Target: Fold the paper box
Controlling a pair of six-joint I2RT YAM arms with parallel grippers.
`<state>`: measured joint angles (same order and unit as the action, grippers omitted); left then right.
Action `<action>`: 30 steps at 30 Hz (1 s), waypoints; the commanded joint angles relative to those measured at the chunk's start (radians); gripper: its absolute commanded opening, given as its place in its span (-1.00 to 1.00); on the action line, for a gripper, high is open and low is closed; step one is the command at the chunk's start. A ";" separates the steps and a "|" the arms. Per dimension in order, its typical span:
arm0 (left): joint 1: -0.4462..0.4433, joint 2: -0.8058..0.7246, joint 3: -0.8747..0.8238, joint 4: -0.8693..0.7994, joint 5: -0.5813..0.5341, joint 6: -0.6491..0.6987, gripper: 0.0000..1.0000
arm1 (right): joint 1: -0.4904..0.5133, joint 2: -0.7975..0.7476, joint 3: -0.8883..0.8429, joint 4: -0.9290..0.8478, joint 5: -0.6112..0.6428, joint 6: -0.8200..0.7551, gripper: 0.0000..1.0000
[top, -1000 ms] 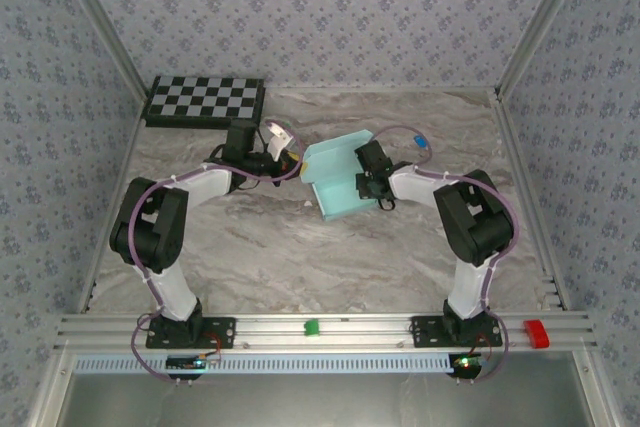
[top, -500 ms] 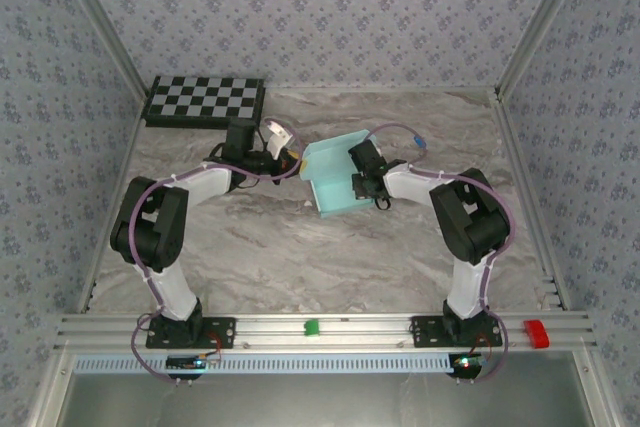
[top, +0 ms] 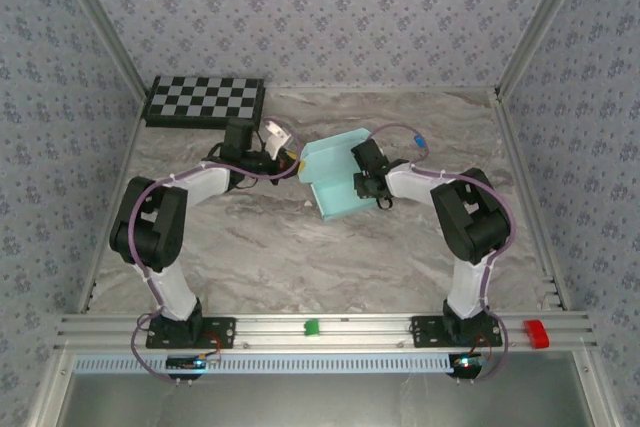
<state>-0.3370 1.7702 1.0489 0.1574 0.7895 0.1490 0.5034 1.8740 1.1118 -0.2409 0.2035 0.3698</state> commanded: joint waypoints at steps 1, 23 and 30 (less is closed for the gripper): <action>0.009 -0.011 0.023 -0.014 0.050 0.028 -1.00 | -0.008 -0.015 -0.027 -0.031 -0.051 0.005 -0.40; 0.004 0.006 0.046 -0.022 0.058 0.037 -1.00 | -0.013 -0.086 -0.062 0.017 -0.137 0.025 0.06; 0.001 0.004 0.059 -0.036 0.034 0.052 -0.66 | -0.030 -0.137 -0.102 0.027 -0.169 0.037 0.10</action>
<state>-0.3336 1.7702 1.0725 0.1303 0.8001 0.1810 0.4808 1.7790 1.0267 -0.2066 0.0597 0.3859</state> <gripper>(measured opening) 0.149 0.547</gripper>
